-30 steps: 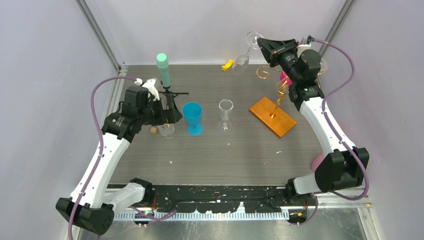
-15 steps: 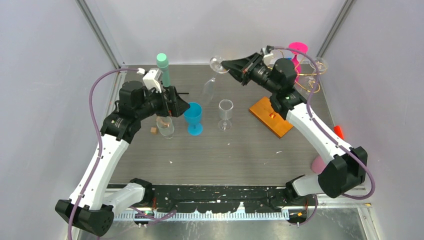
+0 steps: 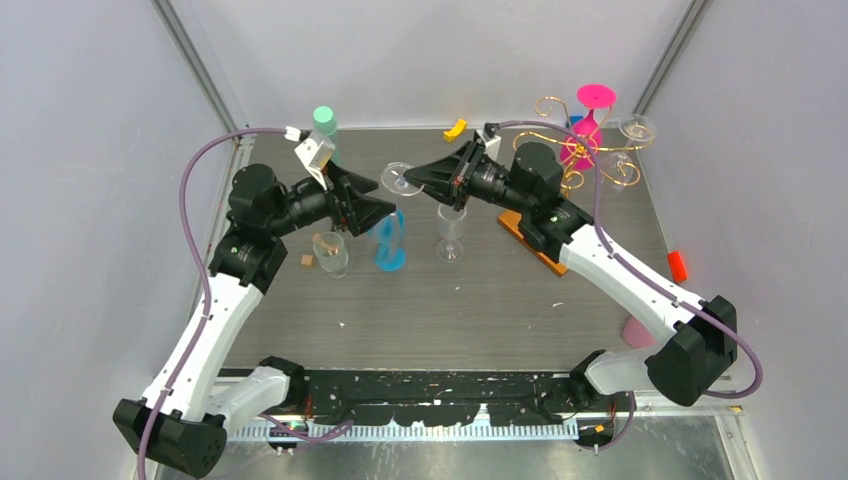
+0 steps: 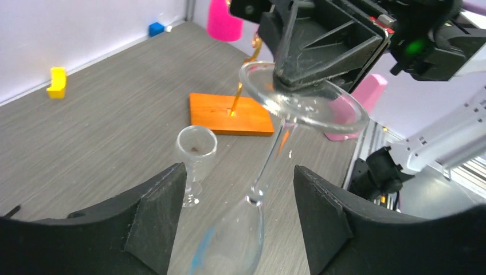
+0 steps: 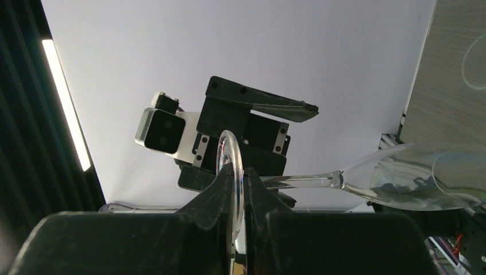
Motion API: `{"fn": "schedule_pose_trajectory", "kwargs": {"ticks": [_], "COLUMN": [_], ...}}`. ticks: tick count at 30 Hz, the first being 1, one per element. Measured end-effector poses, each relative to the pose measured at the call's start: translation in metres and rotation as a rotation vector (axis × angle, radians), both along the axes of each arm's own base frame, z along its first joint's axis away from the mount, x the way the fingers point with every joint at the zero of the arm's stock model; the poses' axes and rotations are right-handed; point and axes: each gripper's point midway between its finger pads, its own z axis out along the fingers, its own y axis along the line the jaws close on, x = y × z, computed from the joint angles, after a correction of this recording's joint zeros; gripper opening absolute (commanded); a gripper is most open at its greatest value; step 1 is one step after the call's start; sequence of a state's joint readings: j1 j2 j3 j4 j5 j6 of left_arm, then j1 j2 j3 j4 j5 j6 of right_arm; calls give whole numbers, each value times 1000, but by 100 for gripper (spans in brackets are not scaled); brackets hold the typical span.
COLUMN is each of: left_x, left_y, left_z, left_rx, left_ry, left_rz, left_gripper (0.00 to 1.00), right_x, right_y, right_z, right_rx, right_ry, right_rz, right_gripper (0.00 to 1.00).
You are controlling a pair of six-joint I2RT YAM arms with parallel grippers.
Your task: Take the wine glass off the wine glass rack
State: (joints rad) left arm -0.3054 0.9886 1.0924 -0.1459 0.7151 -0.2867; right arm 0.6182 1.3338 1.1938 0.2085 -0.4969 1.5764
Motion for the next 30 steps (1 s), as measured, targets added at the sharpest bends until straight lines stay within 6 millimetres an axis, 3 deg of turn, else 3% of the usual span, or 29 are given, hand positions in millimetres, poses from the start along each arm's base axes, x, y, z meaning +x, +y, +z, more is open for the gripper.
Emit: {"fn": "schedule_pose_trajectory", "kwargs": {"ticks": [4, 11, 17, 19, 22, 26, 28, 30], "left_x": [-9, -22, -30, -33, -39, -39, -37, -33], "left_y": [-9, -17, -21, -22, -24, -23, -23, -21], "left_z": [-1, -4, 0, 1, 2, 1, 0, 1], "left_rx": [-29, -69, -94, -99, -97, -98, -103, -115], "left_ry": [-26, -20, -17, -14, -32, -30, -19, 0], "left_rz": [-88, -182, -237, -255, -291, -290, -270, -230], "left_gripper": [60, 38, 17, 2, 0, 0, 0, 0], "right_x": [-14, -24, -23, -24, -23, -21, -19, -16], "right_y": [9, 15, 17, 18, 19, 20, 21, 22], "right_z": [-1, 4, 5, 5, 3, 1, 0, -2], "right_rx": [4, 41, 58, 59, 65, 67, 65, 62], "right_ry": [17, 35, 42, 49, 79, 92, 87, 72], "right_rz": [50, 95, 105, 110, 116, 119, 113, 104], "right_gripper": [1, 0, 0, 0, 1, 22, 46, 60]}}
